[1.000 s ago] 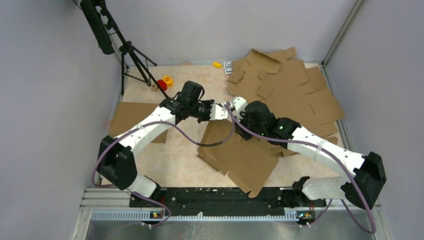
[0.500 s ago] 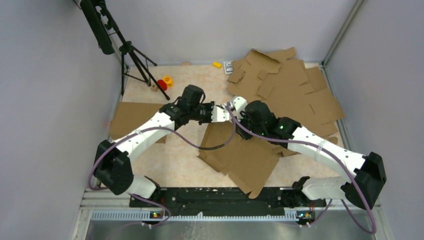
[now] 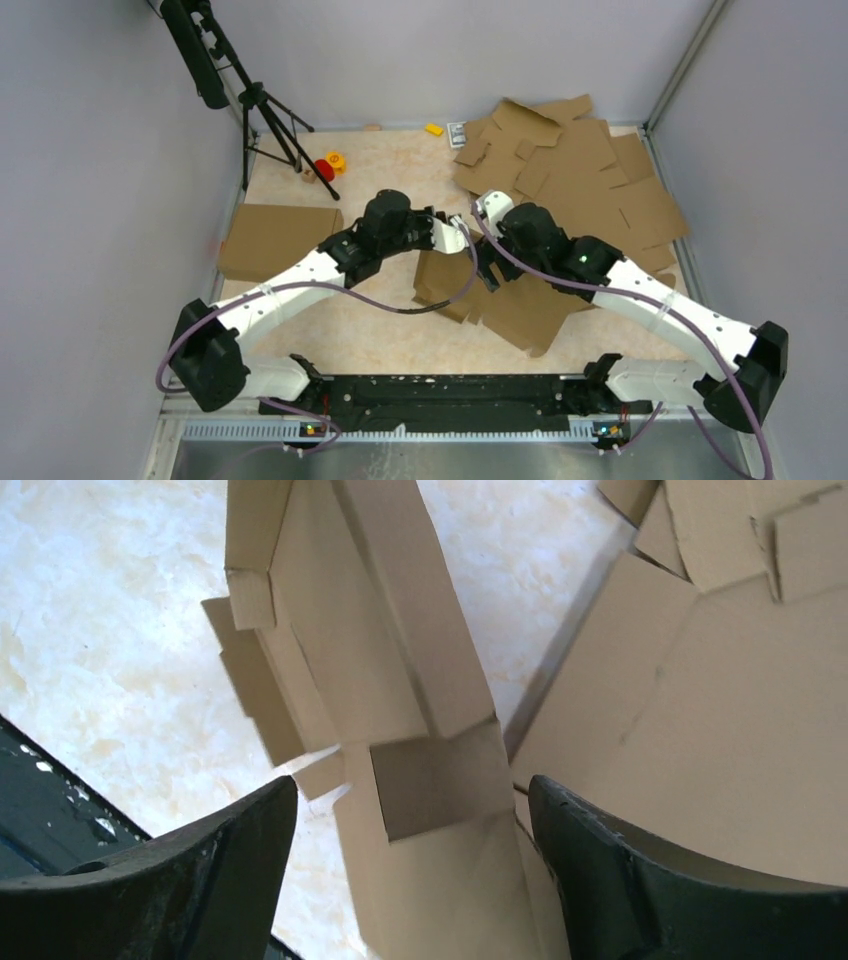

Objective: Fold the paper box
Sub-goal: Fold the paper box at the center of the board.

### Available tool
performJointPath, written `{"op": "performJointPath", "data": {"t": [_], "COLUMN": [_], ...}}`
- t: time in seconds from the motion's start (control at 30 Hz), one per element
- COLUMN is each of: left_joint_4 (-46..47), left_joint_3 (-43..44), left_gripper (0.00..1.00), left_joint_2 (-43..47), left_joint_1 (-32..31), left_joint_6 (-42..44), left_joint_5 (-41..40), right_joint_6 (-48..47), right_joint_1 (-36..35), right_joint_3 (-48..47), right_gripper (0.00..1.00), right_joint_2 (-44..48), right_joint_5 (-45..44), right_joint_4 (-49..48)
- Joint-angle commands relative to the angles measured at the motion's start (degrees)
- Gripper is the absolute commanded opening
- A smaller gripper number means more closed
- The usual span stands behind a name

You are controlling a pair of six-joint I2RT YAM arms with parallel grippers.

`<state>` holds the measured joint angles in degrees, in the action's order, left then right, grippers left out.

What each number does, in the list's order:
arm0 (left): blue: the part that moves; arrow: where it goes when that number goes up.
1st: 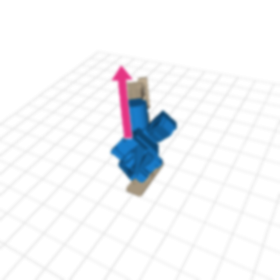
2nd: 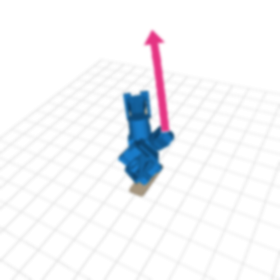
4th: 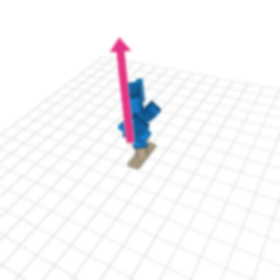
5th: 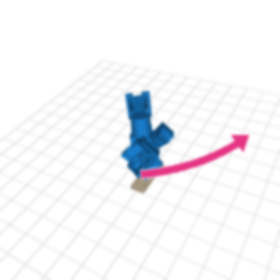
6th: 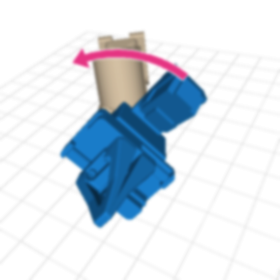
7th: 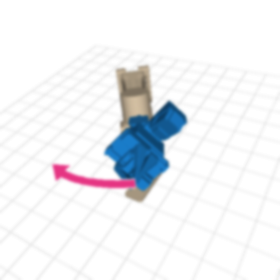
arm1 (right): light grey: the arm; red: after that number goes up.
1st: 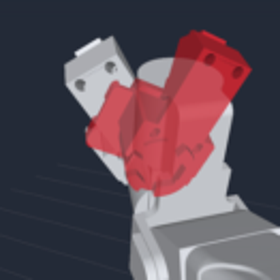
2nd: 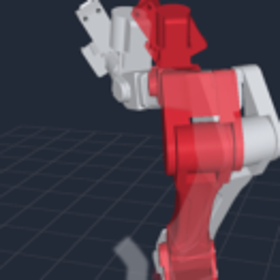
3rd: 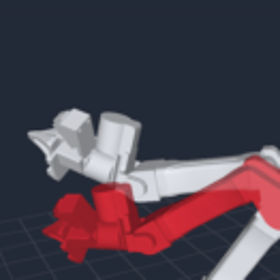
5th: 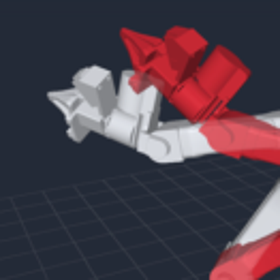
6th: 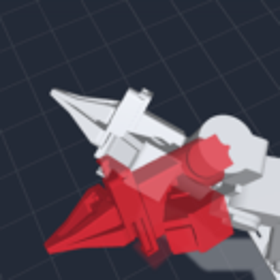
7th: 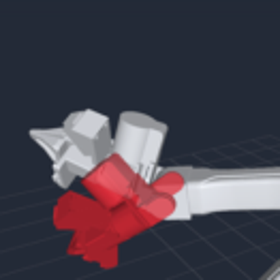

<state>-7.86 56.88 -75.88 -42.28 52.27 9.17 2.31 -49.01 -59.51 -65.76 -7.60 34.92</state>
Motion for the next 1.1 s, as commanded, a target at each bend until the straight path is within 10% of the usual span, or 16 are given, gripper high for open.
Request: {"op": "performJointPath", "data": {"t": [0.0,0.57,1.07], "left_joint_4": [4.55,12.94,21.15], "left_joint_3": [-3.09,-8.62,-15.22], "left_gripper": [0.0,0.0,0.02], "left_joint_2": [2.23,-1.22,5.43], "left_joint_1": [-4.82,-13.82,-13.75], "left_joint_6": [1.48,-5.96,-7.09], "left_joint_5": [-8.16,-37.05,-34.66], "right_joint_6": [5.21,6.06,0.68], "right_joint_1": [-0.13,0.32,5.71], "right_joint_3": [-7.02,-3.08,-8.74], "right_gripper": [0.84,0.84,0.83], "right_joint_2": [5.16,17.72,9.59], "right_joint_5": [-5.44,-14.2,-12.32], "right_joint_4": [-2.28,1.63,6.16]}}
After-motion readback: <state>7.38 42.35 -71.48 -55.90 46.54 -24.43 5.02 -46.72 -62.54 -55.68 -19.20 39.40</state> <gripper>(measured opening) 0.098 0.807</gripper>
